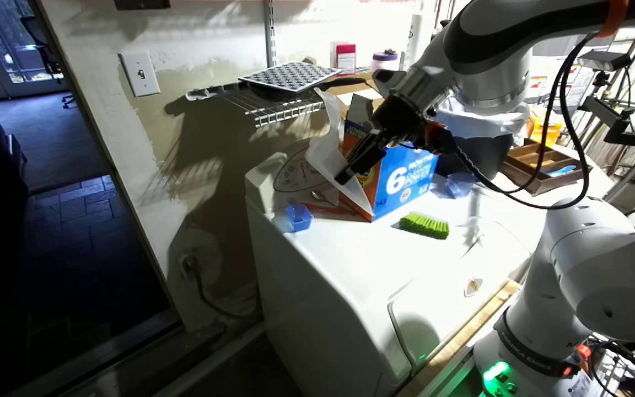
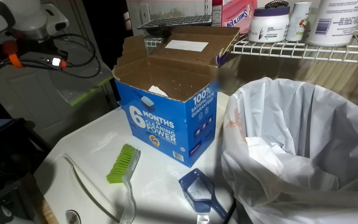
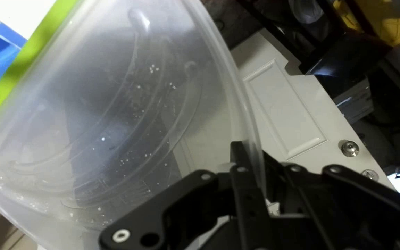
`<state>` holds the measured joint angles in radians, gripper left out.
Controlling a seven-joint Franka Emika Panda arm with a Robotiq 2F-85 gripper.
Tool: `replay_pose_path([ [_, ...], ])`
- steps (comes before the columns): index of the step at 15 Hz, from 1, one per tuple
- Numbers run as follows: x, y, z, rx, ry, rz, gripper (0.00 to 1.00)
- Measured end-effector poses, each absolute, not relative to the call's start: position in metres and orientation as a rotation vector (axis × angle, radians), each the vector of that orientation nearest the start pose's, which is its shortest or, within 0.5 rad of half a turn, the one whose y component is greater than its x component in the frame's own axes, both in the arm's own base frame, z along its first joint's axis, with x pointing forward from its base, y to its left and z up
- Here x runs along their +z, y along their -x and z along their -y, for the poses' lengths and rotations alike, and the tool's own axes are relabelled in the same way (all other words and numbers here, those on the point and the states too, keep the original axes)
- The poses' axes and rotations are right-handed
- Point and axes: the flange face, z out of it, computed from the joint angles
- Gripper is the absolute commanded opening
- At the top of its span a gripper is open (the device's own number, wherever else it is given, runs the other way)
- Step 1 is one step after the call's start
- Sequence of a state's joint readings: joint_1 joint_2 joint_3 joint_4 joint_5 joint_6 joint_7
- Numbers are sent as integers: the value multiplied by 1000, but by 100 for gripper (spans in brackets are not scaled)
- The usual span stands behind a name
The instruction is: Hang the dust pan on the hook
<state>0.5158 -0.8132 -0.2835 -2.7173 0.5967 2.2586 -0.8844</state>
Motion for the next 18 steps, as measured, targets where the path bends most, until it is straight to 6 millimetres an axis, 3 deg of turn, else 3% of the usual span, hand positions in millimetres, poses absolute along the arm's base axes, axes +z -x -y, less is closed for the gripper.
replay_pose_path([
  [3,490,-329,-91,-626,2237,1021,7],
  [5,490,-329,-91,-626,2237,1022,2],
  [8,494,-331,-91,-673,2205,940,2],
  [13,523,-339,-78,-834,2051,707,2],
  [18,555,-341,-81,-865,1766,618,2],
])
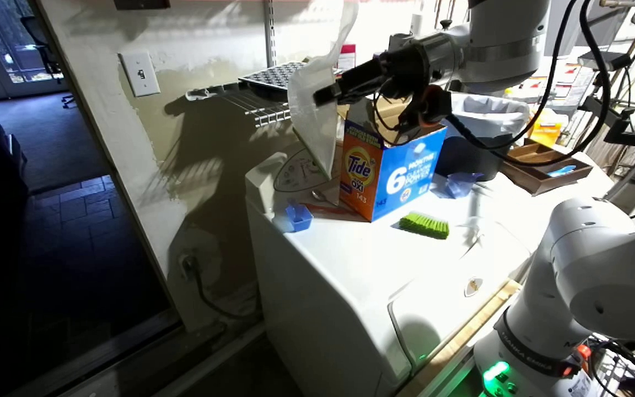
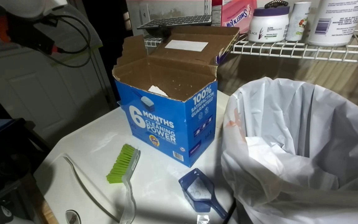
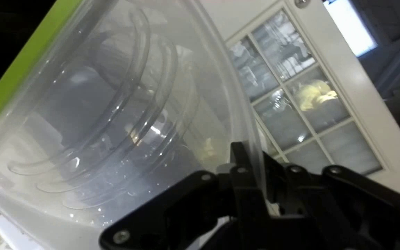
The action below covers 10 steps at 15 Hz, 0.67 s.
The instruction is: Hang the dust pan on the hook
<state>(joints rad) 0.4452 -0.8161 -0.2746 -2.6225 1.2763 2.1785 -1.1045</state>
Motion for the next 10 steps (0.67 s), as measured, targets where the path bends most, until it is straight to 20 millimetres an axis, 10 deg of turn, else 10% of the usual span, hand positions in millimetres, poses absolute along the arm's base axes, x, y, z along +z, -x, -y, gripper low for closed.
replay_pose_path([
  [10,573,-375,-88,-675,1613,649,2],
])
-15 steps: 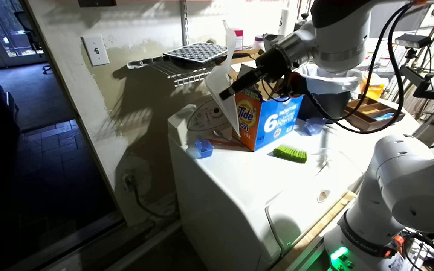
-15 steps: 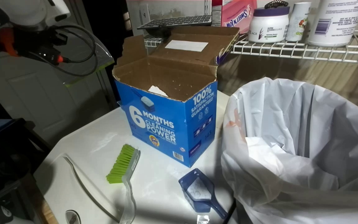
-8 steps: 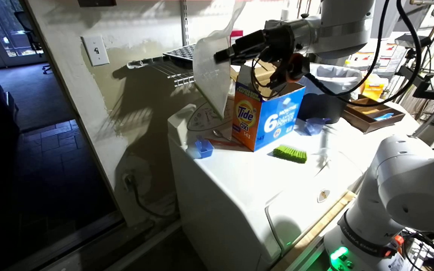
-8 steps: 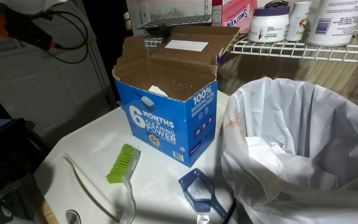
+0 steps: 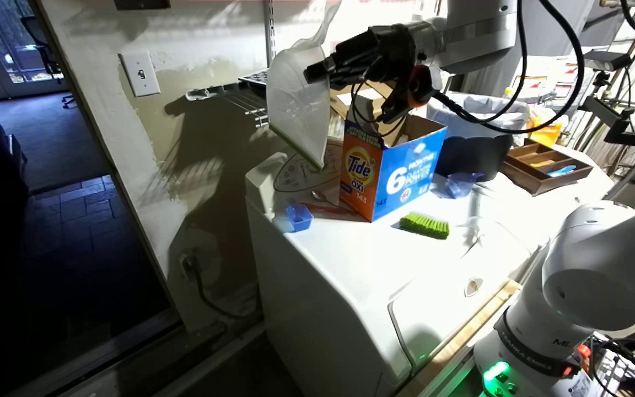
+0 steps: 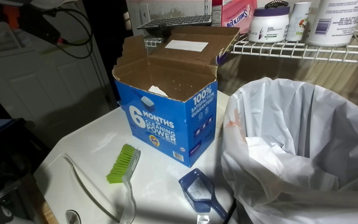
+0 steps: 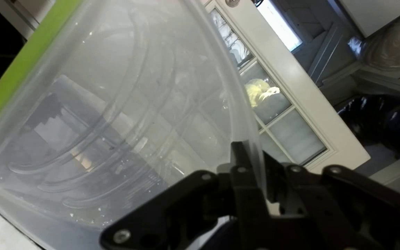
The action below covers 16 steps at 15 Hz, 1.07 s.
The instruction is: Hang the dust pan on the hook
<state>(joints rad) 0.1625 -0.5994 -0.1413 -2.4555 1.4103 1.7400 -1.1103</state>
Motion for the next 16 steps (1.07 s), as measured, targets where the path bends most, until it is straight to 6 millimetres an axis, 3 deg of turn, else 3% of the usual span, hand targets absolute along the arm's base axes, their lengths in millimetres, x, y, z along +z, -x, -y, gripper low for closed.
replay_pose_path([
  [7,597,-414,-87,-657,1606,595,2],
  [8,601,-420,-86,-666,1594,586,7],
  [10,607,-429,-84,-681,1591,578,7],
  [14,607,-435,-83,-682,1594,577,7],
  [16,607,-435,-83,-683,1594,576,2],
])
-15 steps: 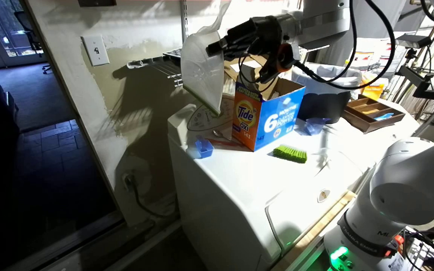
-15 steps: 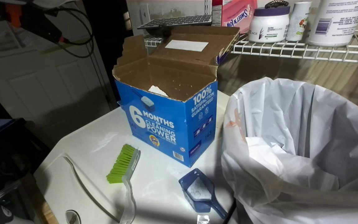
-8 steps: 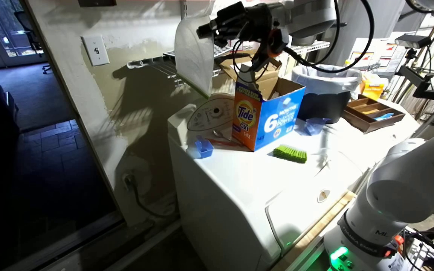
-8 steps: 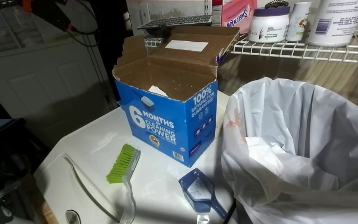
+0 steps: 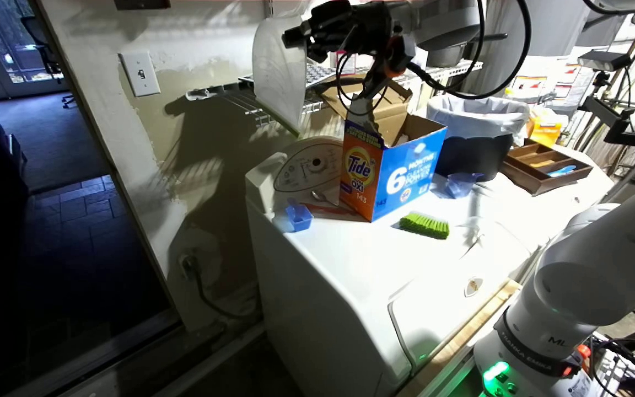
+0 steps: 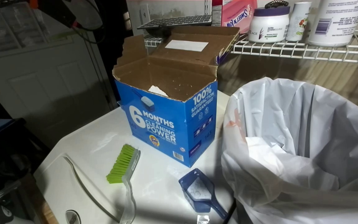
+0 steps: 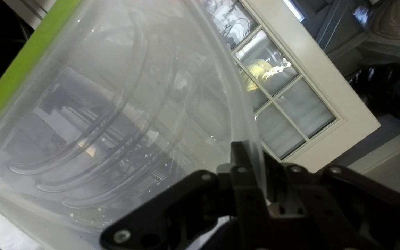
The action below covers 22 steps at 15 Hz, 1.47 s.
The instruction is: Hang the dust pan on the hook
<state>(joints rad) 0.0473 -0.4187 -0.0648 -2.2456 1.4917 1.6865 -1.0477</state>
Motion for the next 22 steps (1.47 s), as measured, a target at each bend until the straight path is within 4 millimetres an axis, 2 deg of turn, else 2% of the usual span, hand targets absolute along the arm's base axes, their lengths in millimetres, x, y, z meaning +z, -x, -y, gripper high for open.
replay_pose_path([
  [4,609,-437,-83,-737,1564,635,2],
  [8,626,-448,-83,-795,1452,738,2],
  [12,636,-463,-91,-728,1340,847,2],
  [13,636,-468,-93,-698,1322,868,2],
  [14,634,-473,-96,-663,1320,891,7],
  [18,626,-490,-100,-589,1329,947,7],
  [22,628,-491,-100,-588,1329,952,7],
])
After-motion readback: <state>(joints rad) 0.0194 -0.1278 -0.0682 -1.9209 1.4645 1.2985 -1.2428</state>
